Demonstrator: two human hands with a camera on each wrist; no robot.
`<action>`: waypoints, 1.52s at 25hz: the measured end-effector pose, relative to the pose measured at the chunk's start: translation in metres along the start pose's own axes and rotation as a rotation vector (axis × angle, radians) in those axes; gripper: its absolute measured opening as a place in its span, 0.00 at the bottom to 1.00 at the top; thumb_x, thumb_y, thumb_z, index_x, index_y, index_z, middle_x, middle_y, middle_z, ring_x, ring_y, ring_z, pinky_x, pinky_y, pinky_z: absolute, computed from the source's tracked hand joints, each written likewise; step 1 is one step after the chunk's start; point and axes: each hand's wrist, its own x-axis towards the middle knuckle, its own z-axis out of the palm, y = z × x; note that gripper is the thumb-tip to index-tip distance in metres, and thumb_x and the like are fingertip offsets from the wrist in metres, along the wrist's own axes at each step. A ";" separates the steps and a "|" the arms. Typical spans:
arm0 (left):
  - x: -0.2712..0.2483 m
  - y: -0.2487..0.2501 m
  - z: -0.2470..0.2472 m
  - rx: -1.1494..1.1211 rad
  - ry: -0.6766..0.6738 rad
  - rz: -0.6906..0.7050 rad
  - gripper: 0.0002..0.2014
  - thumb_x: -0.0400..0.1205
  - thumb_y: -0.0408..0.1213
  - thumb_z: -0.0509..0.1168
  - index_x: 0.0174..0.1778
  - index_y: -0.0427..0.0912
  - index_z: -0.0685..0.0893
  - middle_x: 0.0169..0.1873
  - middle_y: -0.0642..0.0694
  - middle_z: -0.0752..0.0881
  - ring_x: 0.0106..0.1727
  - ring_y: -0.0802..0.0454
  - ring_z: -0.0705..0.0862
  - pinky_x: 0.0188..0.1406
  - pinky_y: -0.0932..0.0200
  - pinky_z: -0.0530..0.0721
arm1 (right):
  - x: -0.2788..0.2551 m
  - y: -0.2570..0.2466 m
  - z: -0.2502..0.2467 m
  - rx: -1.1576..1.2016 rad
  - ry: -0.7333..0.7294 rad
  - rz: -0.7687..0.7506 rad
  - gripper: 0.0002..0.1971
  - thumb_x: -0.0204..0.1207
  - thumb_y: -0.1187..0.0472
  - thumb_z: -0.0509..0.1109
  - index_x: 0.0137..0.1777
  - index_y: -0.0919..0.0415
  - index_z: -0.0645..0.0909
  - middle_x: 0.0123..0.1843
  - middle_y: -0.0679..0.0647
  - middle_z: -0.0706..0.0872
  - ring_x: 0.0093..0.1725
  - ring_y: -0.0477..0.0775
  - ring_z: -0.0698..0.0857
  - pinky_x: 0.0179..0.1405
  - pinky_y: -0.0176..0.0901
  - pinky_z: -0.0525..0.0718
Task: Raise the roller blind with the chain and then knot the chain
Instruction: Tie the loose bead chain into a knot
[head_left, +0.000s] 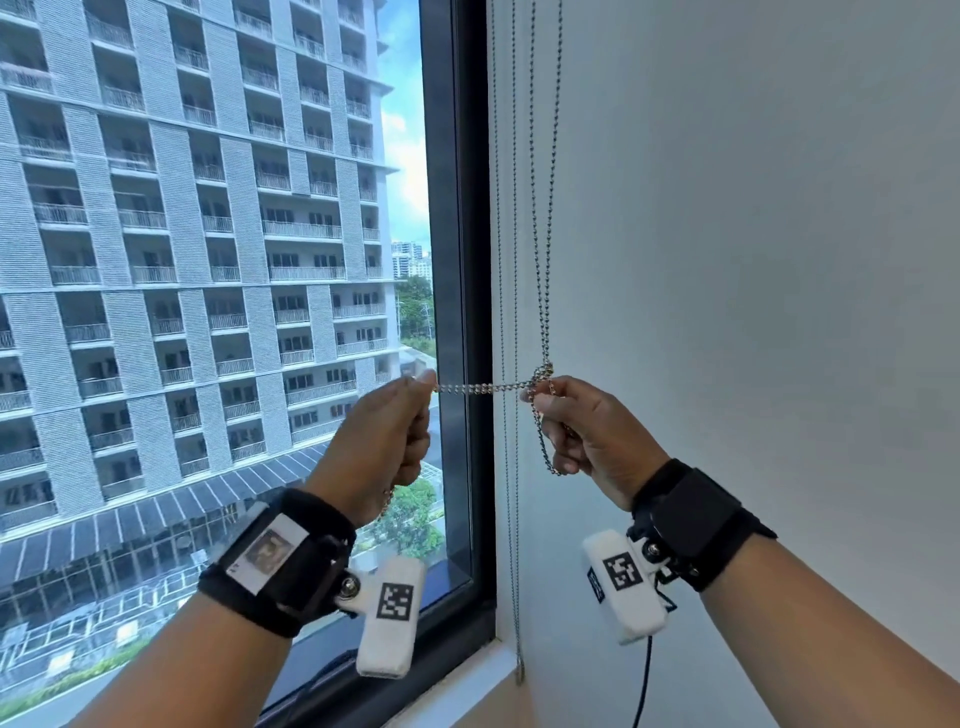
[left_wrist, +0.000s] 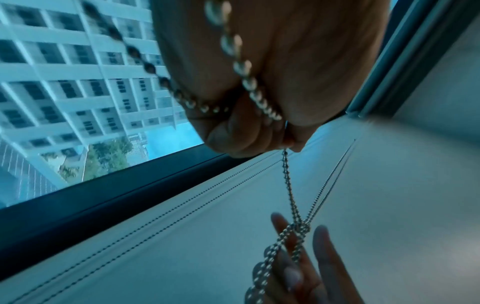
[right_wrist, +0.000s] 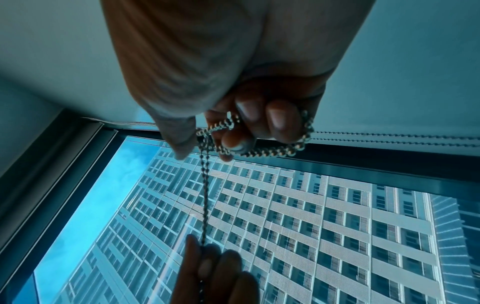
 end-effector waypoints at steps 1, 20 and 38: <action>-0.001 -0.004 0.003 0.079 -0.009 0.009 0.19 0.87 0.49 0.61 0.32 0.49 0.65 0.25 0.50 0.60 0.23 0.53 0.55 0.19 0.64 0.57 | -0.001 0.002 0.000 0.024 0.004 0.014 0.14 0.81 0.51 0.69 0.57 0.60 0.83 0.29 0.52 0.71 0.21 0.45 0.63 0.26 0.42 0.62; 0.002 0.003 0.050 0.515 0.080 0.344 0.09 0.82 0.44 0.69 0.56 0.47 0.82 0.51 0.47 0.86 0.50 0.56 0.84 0.44 0.76 0.77 | -0.025 0.030 0.020 0.012 -0.095 0.127 0.05 0.84 0.62 0.63 0.48 0.61 0.78 0.41 0.56 0.85 0.36 0.51 0.82 0.46 0.50 0.77; 0.028 -0.003 0.031 1.256 0.013 0.867 0.20 0.81 0.54 0.62 0.64 0.46 0.79 0.60 0.48 0.85 0.65 0.46 0.83 0.73 0.48 0.63 | -0.035 -0.072 0.009 -0.167 -0.205 0.007 0.05 0.84 0.64 0.65 0.49 0.64 0.81 0.32 0.57 0.79 0.23 0.52 0.74 0.23 0.44 0.82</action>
